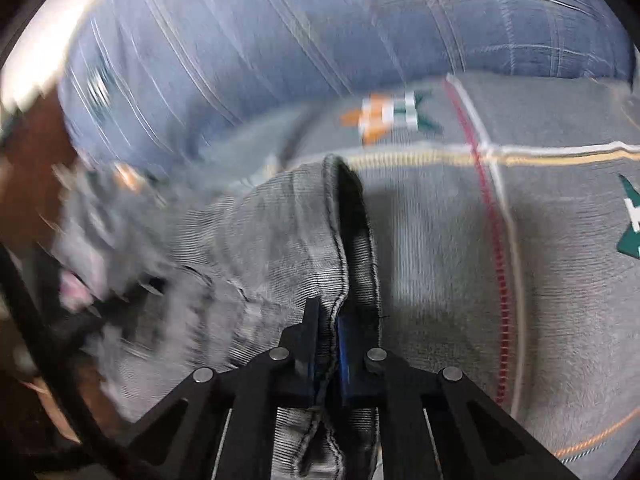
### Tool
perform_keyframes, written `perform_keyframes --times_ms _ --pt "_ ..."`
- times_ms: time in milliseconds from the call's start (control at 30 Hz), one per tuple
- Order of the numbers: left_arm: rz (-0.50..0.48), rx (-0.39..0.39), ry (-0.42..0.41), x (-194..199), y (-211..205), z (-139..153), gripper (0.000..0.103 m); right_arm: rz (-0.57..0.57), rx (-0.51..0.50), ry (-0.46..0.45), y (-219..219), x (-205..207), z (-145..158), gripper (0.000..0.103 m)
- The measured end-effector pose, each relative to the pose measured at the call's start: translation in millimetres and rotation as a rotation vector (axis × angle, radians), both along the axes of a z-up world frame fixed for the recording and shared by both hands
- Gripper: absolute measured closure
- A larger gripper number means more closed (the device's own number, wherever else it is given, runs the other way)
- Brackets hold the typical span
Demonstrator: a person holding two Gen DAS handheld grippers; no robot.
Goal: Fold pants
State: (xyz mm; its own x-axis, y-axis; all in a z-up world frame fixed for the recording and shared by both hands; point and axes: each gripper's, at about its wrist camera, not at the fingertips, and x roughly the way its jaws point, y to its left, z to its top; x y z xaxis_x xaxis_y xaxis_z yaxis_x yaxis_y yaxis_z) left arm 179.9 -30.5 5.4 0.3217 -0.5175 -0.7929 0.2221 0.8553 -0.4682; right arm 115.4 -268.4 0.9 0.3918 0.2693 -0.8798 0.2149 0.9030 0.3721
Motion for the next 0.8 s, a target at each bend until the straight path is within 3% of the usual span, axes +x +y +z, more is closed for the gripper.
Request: perform_keyframes --times_ms 67,200,267,367,433,533,600,633,733,800 --pt "0.028 -0.001 0.007 -2.4 6.1 -1.0 0.056 0.013 -0.075 -0.023 9.8 -0.6 8.5 0.090" --pt "0.076 -0.071 0.004 -2.1 25.0 11.7 0.048 -0.003 0.007 -0.089 -3.8 -13.7 21.9 0.084" --pt "0.116 -0.094 -0.021 -1.9 34.5 16.5 0.041 -0.023 0.091 -0.133 -17.2 -18.5 26.9 0.055" --pt "0.142 -0.131 -0.002 2.4 42.7 14.4 0.040 -0.096 0.142 -0.207 -29.8 -21.1 38.8 0.022" --pt "0.143 -0.144 0.027 5.9 41.4 7.0 0.040 -0.134 0.139 -0.218 -37.0 -21.0 42.0 0.021" --pt "0.138 -0.174 0.049 9.9 36.7 -0.8 0.040 -0.151 0.183 -0.164 -42.9 -12.8 23.4 0.021" --pt "0.121 -0.193 0.044 10.6 31.8 -2.2 0.047 -0.150 0.234 -0.131 -41.4 -7.1 9.9 0.021" --pt "0.109 -0.199 0.038 8.7 29.7 -0.9 0.057 -0.138 0.254 -0.113 -38.4 -2.9 3.4 0.022" --pt "0.095 -0.188 -0.001 3.7 24.2 5.4 0.060 -0.096 0.222 -0.121 -25.5 4.4 -0.1 0.046" --pt "0.091 -0.171 -0.001 5.8 20.5 5.1 0.060 -0.079 0.162 -0.132 -19.4 8.7 2.3 0.047"
